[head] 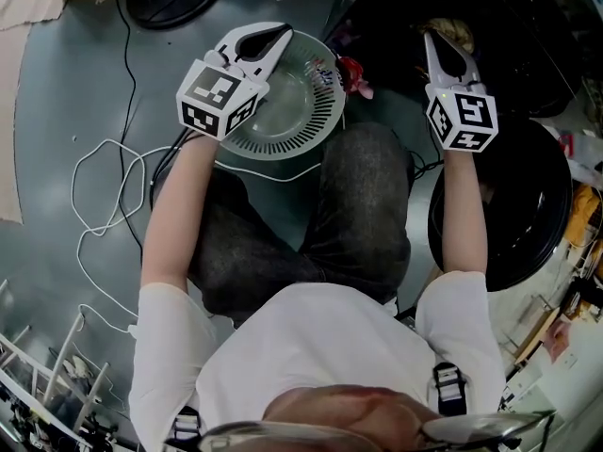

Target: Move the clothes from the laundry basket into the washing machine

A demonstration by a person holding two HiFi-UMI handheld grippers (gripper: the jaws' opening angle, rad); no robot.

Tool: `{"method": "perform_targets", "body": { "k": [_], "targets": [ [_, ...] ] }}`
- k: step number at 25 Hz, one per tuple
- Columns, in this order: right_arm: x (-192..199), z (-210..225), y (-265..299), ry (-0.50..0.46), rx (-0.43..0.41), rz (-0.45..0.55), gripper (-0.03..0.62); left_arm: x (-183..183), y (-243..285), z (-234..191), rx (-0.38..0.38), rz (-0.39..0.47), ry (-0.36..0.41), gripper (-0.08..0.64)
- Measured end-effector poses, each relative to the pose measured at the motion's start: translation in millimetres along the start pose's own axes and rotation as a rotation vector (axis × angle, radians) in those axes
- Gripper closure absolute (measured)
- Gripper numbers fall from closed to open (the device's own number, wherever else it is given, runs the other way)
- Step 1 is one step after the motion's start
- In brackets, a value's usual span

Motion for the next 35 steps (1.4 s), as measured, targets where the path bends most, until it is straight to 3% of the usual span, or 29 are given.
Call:
{"method": "perform_targets", "body": {
  "k": [9, 29, 35],
  "targets": [
    [-17.3, -39.2, 20.6, 0.057, -0.102, 0.061, 0.581, 0.6, -8.9, -6.0, -0.051, 0.004, -0.007, 0.554],
    [-31.3, -121.7, 70.8, 0.037, -0.3, 0.097, 0.581, 3.6, -54.9, -32.5, -0.207, 0.028, -0.051, 0.554],
    [-21.5, -129.9, 88.1, 0.049, -0.362, 0.085, 0.581, 5.1, -61.0, -39.9, -0.176, 0.017, 0.002, 0.554]
  ]
}}
Point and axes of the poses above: the fingertips, and each gripper's own axes: y forward along the fingers, z to its right, x out of its underside, the point moved 4 cm from there along -y, backward along the fingers, and after that the axes turned 4 degrees about y, right-handed, at the moved point
